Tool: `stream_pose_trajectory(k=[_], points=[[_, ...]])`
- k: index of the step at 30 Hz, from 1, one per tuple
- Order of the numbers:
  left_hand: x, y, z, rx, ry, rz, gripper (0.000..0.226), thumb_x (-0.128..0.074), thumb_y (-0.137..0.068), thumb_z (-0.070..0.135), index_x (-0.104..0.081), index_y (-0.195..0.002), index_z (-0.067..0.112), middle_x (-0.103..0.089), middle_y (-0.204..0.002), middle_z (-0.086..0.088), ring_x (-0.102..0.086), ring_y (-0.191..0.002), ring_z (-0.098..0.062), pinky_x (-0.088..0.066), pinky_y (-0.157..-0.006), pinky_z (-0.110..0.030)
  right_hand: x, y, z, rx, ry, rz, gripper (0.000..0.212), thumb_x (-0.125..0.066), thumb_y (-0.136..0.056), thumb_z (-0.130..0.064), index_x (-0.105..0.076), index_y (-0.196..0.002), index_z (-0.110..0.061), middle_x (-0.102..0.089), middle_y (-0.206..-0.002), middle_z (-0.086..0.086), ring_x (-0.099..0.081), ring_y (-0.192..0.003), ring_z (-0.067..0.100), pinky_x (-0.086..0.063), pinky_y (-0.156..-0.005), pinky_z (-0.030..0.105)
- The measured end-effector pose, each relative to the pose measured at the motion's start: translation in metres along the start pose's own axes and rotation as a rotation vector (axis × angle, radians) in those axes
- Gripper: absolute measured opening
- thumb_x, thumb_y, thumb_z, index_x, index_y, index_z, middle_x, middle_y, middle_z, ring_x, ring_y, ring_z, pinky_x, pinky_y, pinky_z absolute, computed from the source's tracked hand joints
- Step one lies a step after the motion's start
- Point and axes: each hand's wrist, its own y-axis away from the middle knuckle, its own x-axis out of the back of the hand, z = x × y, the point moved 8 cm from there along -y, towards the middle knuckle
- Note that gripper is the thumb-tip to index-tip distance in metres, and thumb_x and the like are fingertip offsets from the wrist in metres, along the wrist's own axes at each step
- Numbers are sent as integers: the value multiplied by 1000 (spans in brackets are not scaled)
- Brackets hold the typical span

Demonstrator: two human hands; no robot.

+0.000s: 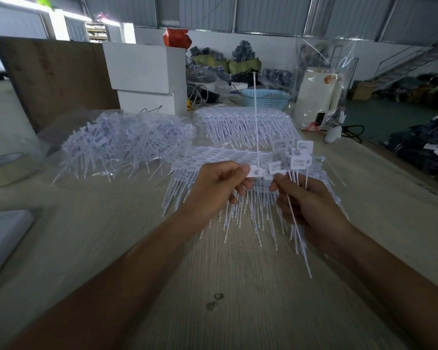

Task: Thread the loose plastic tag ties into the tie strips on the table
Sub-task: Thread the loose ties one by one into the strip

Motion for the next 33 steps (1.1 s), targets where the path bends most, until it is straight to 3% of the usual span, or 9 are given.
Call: stream_pose_trajectory(k=[5,8,15,18,21,24,28,33], points=[[1,1,-7,68,207,31,9,-63,-97,12,-66,-105,10,-73,-79,-16,-64,-63,-22,-49,-51,-29,-2,0,1,11,16,-26,28,-64,-92,-38,-70,-79,-14,-30,-52,-4,-26,-44,13,-25,-42,22],[3,0,-2,37,213,34,14,-62,-96,7,-58,-108,14,-73,-77,-17,-64,-59,-23,-49,-50,-29,-1,-1,2,4,19,-19,28,-63,-95,-37,-71,-80,-14,-30,-52,-5,-26,-45,13,-25,-43,22],[0,1,11,-59,171,-43,21,-53,-95,-5,-67,-108,6,-74,-85,-19,-70,-71,-27,-54,-60,-33,1,-1,1,-10,-33,-16,28,-63,-92,-37,-70,-79,-13,-28,-53,-4,-26,-44,11,-24,-42,21],[0,1,18,-136,37,-67,31,-54,-90,-14,-69,-113,2,-76,-92,-13,-73,-83,-23,-60,-68,-35,2,-2,0,-14,-68,-13,28,-61,-94,-34,-70,-77,-14,-26,-56,-1,-23,-45,12,-22,-41,23],[0,0,24,-232,-231,-15,28,-67,-90,-2,-72,-113,12,-76,-98,0,-72,-92,-9,-62,-75,-35,4,-2,0,-26,-57,-9,28,-62,-94,-34,-70,-77,-13,-26,-56,-1,-24,-45,13,-23,-41,24],[4,2,26,-270,-313,70,18,-73,-89,11,-75,-106,18,-75,-92,11,-70,-87,-2,-60,-71,-29,2,-2,1,-23,-56,-37,27,-62,-94,-34,-69,-79,-12,-27,-55,-3,-25,-44,11,-25,-40,22],[9,3,31,-286,-272,110,6,-73,-90,18,-77,-93,15,-74,-81,9,-68,-76,-6,-47,-62,-16,1,-2,-1,-4,-57,-50,27,-62,-96,-33,-69,-80,-12,-26,-56,-1,-23,-46,13,-23,-42,22],[11,2,34,-253,14,93,6,-69,-92,11,-74,-92,7,-72,-75,-5,-62,-63,-14,-49,-52,-28,-3,1,-8,40,-92,-99,27,-59,-96,-34,-67,-83,-11,-21,-60,2,-19,-49,14,-21,-42,22]])
